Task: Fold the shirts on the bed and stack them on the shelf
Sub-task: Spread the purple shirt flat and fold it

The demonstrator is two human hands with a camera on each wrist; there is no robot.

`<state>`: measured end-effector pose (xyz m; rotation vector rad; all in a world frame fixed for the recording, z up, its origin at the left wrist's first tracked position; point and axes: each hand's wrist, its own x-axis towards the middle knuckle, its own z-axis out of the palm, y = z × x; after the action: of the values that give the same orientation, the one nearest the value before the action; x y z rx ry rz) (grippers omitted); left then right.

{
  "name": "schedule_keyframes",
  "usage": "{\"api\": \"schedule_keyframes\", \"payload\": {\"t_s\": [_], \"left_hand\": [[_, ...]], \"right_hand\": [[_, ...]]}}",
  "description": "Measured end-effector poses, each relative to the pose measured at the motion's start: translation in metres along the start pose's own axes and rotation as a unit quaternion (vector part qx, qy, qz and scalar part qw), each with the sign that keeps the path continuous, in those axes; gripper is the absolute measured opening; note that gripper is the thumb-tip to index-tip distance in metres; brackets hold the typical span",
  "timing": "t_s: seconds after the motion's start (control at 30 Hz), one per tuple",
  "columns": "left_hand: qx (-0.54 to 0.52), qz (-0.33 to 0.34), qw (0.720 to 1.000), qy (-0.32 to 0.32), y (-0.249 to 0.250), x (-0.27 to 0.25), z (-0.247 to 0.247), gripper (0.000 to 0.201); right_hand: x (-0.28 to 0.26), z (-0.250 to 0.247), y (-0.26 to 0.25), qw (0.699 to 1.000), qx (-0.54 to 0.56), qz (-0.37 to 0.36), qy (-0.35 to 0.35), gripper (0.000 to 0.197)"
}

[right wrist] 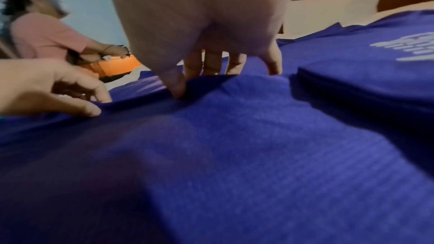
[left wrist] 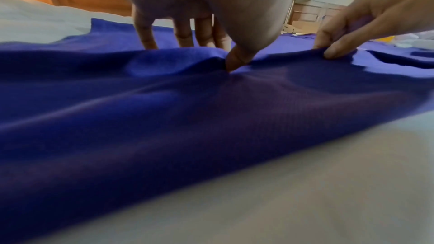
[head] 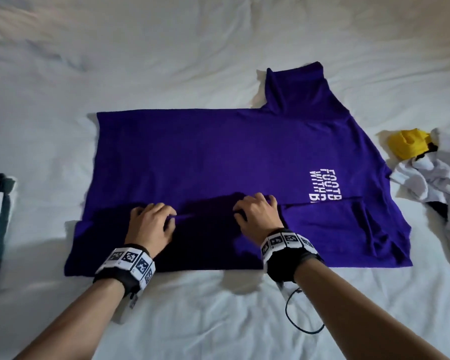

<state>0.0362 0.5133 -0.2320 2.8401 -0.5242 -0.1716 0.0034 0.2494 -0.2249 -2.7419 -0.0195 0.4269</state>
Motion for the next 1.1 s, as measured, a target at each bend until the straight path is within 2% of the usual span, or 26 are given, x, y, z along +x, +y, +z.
{"api": "schedule_keyframes", "payload": {"t_s": [0.1, 0.13, 0.2, 0.23, 0.3, 0.33, 0.4, 0.5, 0.63, 0.7, 0.8, 0.93, 1.03, 1.1], "left_hand": [[-0.01, -0.023, 0.998, 0.051, -0.002, 0.003, 0.002, 0.014], [0.004, -0.039, 0.997, 0.06, 0.004, 0.0, 0.005, 0.025], [0.006, -0.047, 0.998, 0.034, 0.026, -0.013, 0.015, 0.051], [-0.009, -0.022, 1.0, 0.01, 0.039, -0.022, 0.024, 0.058], [-0.012, 0.043, 0.998, -0.052, 0.059, -0.042, 0.041, 0.063], [-0.004, 0.054, 0.995, -0.08, 0.06, -0.049, 0.047, 0.064], [0.004, 0.029, 0.994, -0.104, 0.042, -0.058, 0.049, 0.063], [0.047, -0.028, 0.993, -0.107, -0.019, -0.063, 0.036, 0.062], [0.102, -0.157, 0.976, -0.115, -0.106, -0.058, 0.008, 0.067], [0.105, -0.205, 0.964, -0.136, -0.119, -0.051, -0.004, 0.067], [0.067, -0.243, 0.96, -0.126, -0.092, -0.033, -0.018, 0.067], [0.003, -0.161, 0.983, -0.093, -0.017, 0.023, -0.029, 0.074], [-0.054, -0.119, 0.986, -0.1, 0.038, 0.086, -0.029, 0.065], [-0.083, -0.096, 0.988, -0.086, 0.066, 0.128, -0.028, 0.059]], "right_hand": [[-0.001, 0.009, -0.006, 0.999, 0.007, 0.031, 0.036, 0.027], [-0.006, 0.015, -0.011, 0.998, -0.001, 0.029, 0.055, 0.036], [-0.021, 0.034, -0.024, 0.998, -0.012, -0.001, 0.069, 0.056], [-0.03, 0.043, -0.031, 0.998, -0.023, -0.027, 0.053, 0.061], [-0.047, 0.064, -0.04, 0.996, -0.059, -0.063, 0.007, 0.067], [-0.052, 0.073, -0.041, 0.995, -0.078, -0.063, -0.011, 0.068], [-0.054, 0.084, -0.038, 0.994, -0.096, -0.039, -0.021, 0.067], [-0.051, 0.087, -0.039, 0.995, -0.095, -0.02, -0.022, 0.068], [-0.051, 0.088, -0.039, 0.995, -0.095, -0.016, -0.036, 0.068], [-0.052, 0.084, -0.041, 0.996, -0.081, -0.012, -0.044, 0.067], [-0.052, 0.066, -0.044, 0.999, -0.027, -0.02, -0.018, 0.065], [-0.021, 0.012, -0.02, 0.997, 0.046, 0.001, 0.063, 0.063], [0.031, -0.039, 0.024, 0.992, 0.053, 0.046, 0.109, 0.064], [0.069, -0.075, 0.054, 0.99, 0.048, 0.08, 0.107, 0.061]]}}
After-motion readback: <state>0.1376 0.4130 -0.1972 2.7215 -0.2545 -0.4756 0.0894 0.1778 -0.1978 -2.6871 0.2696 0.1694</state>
